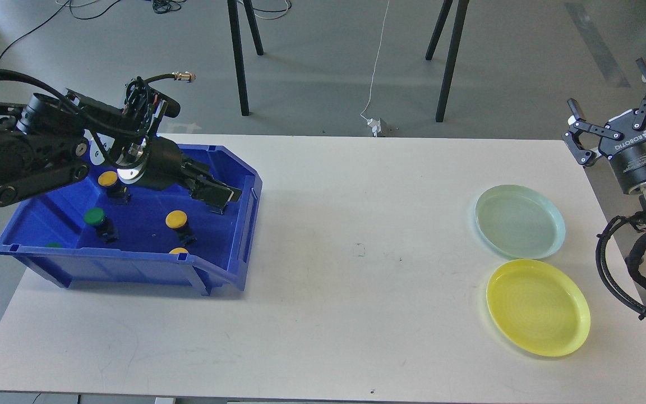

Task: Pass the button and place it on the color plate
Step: 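Lower the left gripper into the bin and grasp the yellow button, then lift the yellow button and carry it toward the right gripper, then bring the open right gripper to the button held by the left gripper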

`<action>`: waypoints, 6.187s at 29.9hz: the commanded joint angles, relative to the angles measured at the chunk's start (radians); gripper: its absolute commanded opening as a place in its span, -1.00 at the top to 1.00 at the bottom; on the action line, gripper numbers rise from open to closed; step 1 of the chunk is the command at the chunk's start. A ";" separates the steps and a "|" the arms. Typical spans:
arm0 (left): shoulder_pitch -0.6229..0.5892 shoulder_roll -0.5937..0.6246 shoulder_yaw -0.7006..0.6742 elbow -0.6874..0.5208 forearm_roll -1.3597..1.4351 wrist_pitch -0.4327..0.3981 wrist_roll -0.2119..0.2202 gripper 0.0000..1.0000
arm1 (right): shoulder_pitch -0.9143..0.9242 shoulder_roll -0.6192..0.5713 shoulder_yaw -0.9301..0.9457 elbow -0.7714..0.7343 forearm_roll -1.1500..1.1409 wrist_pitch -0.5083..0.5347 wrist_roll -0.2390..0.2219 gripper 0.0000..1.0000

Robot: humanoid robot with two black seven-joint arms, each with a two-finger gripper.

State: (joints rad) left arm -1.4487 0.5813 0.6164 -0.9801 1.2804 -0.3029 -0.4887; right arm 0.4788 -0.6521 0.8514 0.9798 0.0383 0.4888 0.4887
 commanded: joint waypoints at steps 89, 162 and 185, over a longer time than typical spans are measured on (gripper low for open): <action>0.156 0.076 -0.067 0.129 0.076 0.039 0.000 0.90 | -0.100 0.003 0.009 -0.029 0.009 0.000 0.000 -1.00; 0.287 -0.301 -0.535 -0.130 -0.507 0.315 0.000 0.87 | 0.004 0.078 -0.233 0.376 -0.296 -0.159 0.000 -0.76; 0.289 -0.301 -0.535 -0.132 -0.506 0.315 0.000 0.86 | 0.029 0.169 -0.279 0.323 -0.295 -0.160 0.000 -0.68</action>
State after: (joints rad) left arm -1.1599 0.2809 0.0812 -1.1118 0.7737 0.0122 -0.4887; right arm 0.4987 -0.4932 0.5700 1.3071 -0.2593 0.3313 0.4887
